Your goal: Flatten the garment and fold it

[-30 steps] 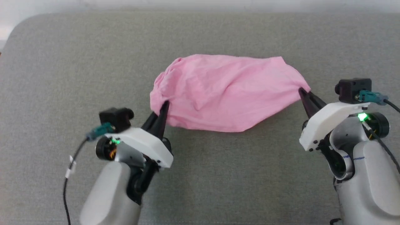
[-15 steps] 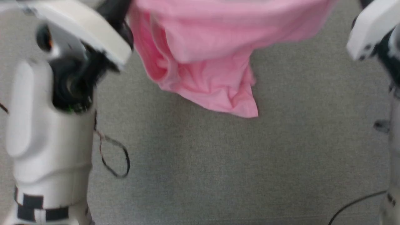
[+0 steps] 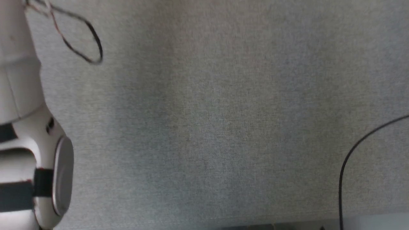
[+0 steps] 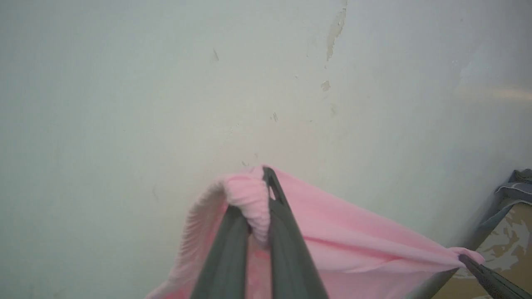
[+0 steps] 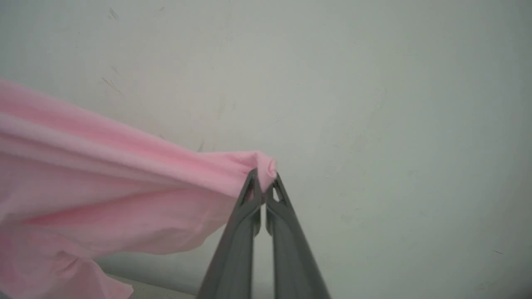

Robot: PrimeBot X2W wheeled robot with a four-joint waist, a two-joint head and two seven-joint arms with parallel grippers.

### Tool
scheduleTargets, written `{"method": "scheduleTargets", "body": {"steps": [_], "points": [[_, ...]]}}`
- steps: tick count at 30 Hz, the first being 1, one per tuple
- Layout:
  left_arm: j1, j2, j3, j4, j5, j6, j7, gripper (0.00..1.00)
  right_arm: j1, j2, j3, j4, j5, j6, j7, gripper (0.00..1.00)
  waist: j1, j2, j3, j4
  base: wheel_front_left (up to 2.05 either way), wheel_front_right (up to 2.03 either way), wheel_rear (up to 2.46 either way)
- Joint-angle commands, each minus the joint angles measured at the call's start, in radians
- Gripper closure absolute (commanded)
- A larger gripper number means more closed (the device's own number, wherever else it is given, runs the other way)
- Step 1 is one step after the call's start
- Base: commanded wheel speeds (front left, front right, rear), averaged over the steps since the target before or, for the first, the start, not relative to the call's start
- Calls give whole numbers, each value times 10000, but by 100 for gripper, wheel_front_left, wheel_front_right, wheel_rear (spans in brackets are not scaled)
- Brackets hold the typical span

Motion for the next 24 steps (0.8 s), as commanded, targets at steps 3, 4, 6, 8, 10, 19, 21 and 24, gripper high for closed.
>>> {"method": "scheduleTargets", "body": {"steps": [3,4,6,8,10,19,21,24], "points": [[-499,-45,215,223,-7,-135,-530,100,-524,85,-405,382,-207,-27,-593,100,-4,0,711,-252,0,0,0],[-536,-61,235,319,-35,-192,-631,100,-564,136,-492,511,-190,-27,-707,100,-4,0,709,-241,0,0,0],[-348,-74,185,514,-88,-363,-697,100,-386,230,-586,732,-62,-27,-823,100,-4,0,654,-209,0,0,0],[145,-34,-48,745,-62,-633,-590,100,146,238,-456,912,135,-27,-772,100,-4,0,528,-146,0,0,0],[859,20,-353,993,-17,-954,-435,100,1008,192,-130,996,461,-27,-526,100,-4,0,312,-77,0,0,0],[5656,445,-1643,884,18,-1775,634,100,6422,-501,1021,-579,2442,-27,572,100,-4,0,-1159,146,0,0,0],[6884,529,-1872,522,-6,-1792,843,100,7702,-590,960,-1202,2701,-27,854,100,-4,0,-1542,206,0,0,0],[8613,612,-2135,-181,-39,-1635,1110,100,9464,-600,590,-2235,2854,-27,1288,100,-4,0,-2051,297,0,0,0]]}}
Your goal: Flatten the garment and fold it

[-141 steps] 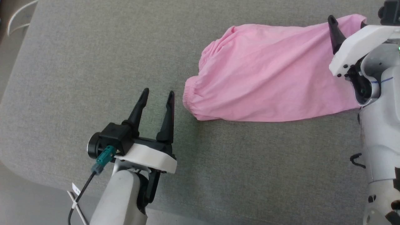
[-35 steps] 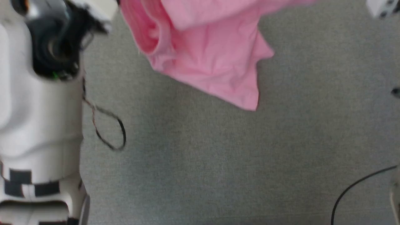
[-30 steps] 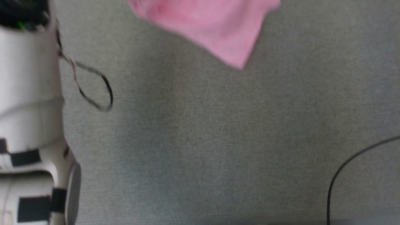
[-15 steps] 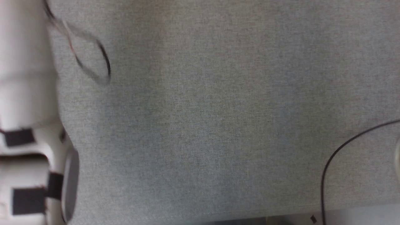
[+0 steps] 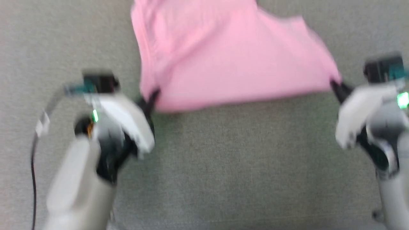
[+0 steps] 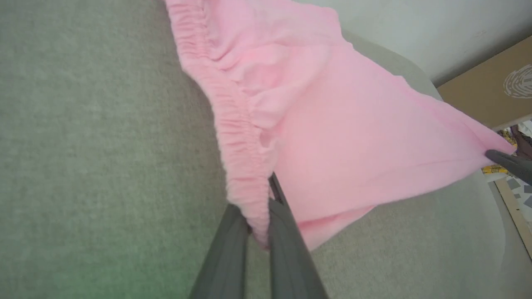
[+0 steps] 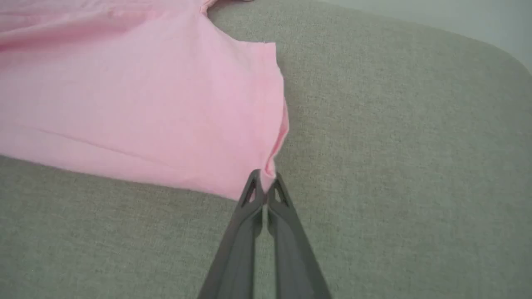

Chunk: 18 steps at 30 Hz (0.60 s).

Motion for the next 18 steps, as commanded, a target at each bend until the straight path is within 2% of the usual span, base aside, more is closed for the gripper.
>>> {"method": "scheduleTargets", "body": {"steps": [1,11,15,18], "points": [[631,58,-36,-336,-81,124,72,100,574,57,-245,-436,67,-21,106,100,3,0,-940,255,0,0,0],[4632,347,-685,-2810,-177,1061,1115,100,5357,1506,-2145,-3385,-348,-21,1673,100,3,0,-1856,832,0,0,0],[5681,437,-747,-3612,-366,1515,1589,100,6682,1762,-2601,-4172,-538,-21,2315,100,3,0,-2014,995,0,0,0],[6083,329,-703,-4226,-571,1730,1674,100,7083,1807,-2677,-4691,-476,-21,2570,100,3,0,-2117,1103,0,0,0]]}}
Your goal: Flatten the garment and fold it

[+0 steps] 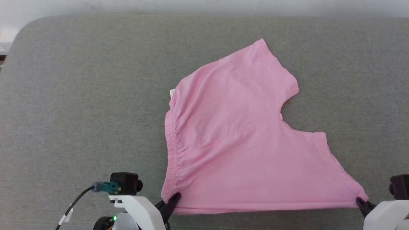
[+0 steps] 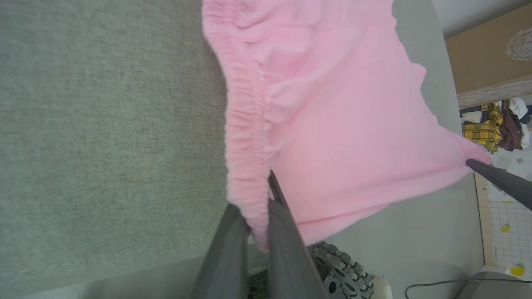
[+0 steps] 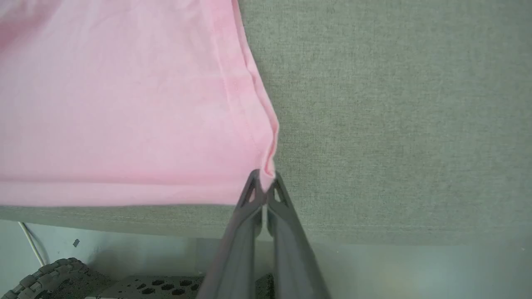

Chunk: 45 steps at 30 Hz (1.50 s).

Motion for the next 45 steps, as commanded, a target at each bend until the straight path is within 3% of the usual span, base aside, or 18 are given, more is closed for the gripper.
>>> {"method": "scheduleTargets", "body": {"steps": [1,6,10,18,26,34,42,43,44,45], "points": [[76,-42,58,-271,-60,108,-18,100,-26,-2,-72,-268,20,-21,20,100,3,-1,-200,216,0,0,0],[-346,-462,-43,-584,-88,213,-175,100,-973,-17,291,-683,-438,-21,-262,100,3,-1,-226,413,0,0,0],[-1264,-1006,-140,-364,-243,113,-334,100,-2637,-556,806,-163,-572,-21,-458,100,3,-1,-67,614,0,0,0],[-3454,-1844,175,914,-612,82,-932,100,-6724,-1686,1643,2521,-357,-21,-958,100,3,-1,841,1199,0,0,0],[-5206,-2157,517,2477,-858,299,-2087,100,-9944,-2396,2567,5375,-358,-21,-1595,100,3,-1,2105,1862,0,0,0],[-6302,-2247,190,3795,-1603,126,-3131,100,-12020,-2788,3228,7876,-748,-21,-1983,100,3,-1,3156,2390,0,0,0],[-6633,-2254,-837,4419,-2308,-23,-3687,100,-12913,-2858,3705,9600,-707,-21,-1760,100,3,-1,3488,2658,0,0,0],[-6642,-2254,-922,4461,-2355,-25,-3734,85,-12955,-2869,3699,9773,-647,-21,-1652,100,3,-1,3480,2662,0,0,0],[-6642,-2254,-922,4461,-2355,-25,-3734,85,-12955,-2869,3699,9773,-647,-21,-1652,100,3,-1,3480,2662,0,0,0],[-6648,-2254,-994,4508,-2375,-33,-3778,31,-12981,-2867,3700,9924,-585,-21,-1557,100,3,-1,3451,2659,0,0,0]]}}
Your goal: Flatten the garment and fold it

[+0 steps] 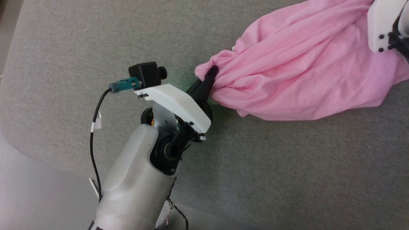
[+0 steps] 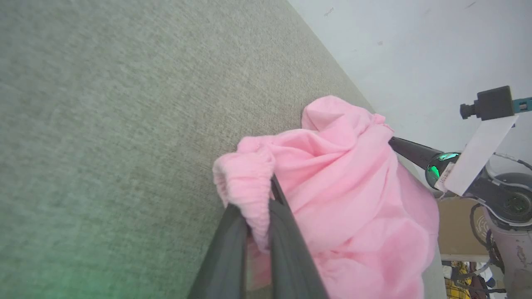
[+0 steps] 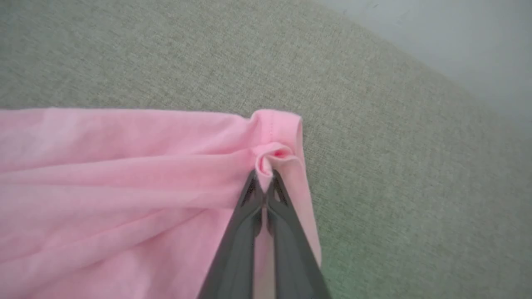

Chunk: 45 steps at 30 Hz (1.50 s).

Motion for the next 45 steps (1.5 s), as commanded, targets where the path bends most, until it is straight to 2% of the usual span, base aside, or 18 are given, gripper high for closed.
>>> {"method": "scheduleTargets", "body": {"steps": [1,2,9,16,21,26,33,40,45], "points": [[3,-5,-94,208,-3,-21,-22,0,-119,-41,11,124,99,-19,55,62,-1,0,17,66,0,0,0],[11,-5,-139,246,34,-47,-90,0,-117,-38,30,205,162,-19,47,0,-1,0,-48,39,0,0,0],[462,200,-185,14,401,-372,-947,0,542,-41,-102,137,747,-19,-1157,0,-1,0,-1055,-230,0,0,0],[1412,636,-377,-594,1424,-314,-2315,0,2498,147,-610,-1264,1214,-19,-3663,0,-1,0,-2435,-595,0,0,0],[2111,590,-432,-540,1594,-107,-2868,0,4399,802,-1377,-2892,1273,-19,-5355,0,-1,0,-3062,-952,0,0,0],[2451,480,-451,120,1810,177,-3451,0,6338,1737,-2072,-4179,1236,-19,-6542,0,-1,0,-3416,-1317,0,0,0],[2181,324,-642,1401,2157,455,-3812,0,8236,2671,-2776,-5281,953,-19,-7266,0,-1,0,-3403,-1862,0,0,0],[1600,242,-765,2859,2359,1040,-3548,0,8817,2821,-2580,-5562,1184,-19,-7358,0,-1,0,-3178,-2435,0,0,0],[1309,192,-890,3837,2307,1392,-2924,0,8693,2824,-2320,-5427,1361,-19,-7444,0,-1,0,-3030,-2645,0,0,0]]}}
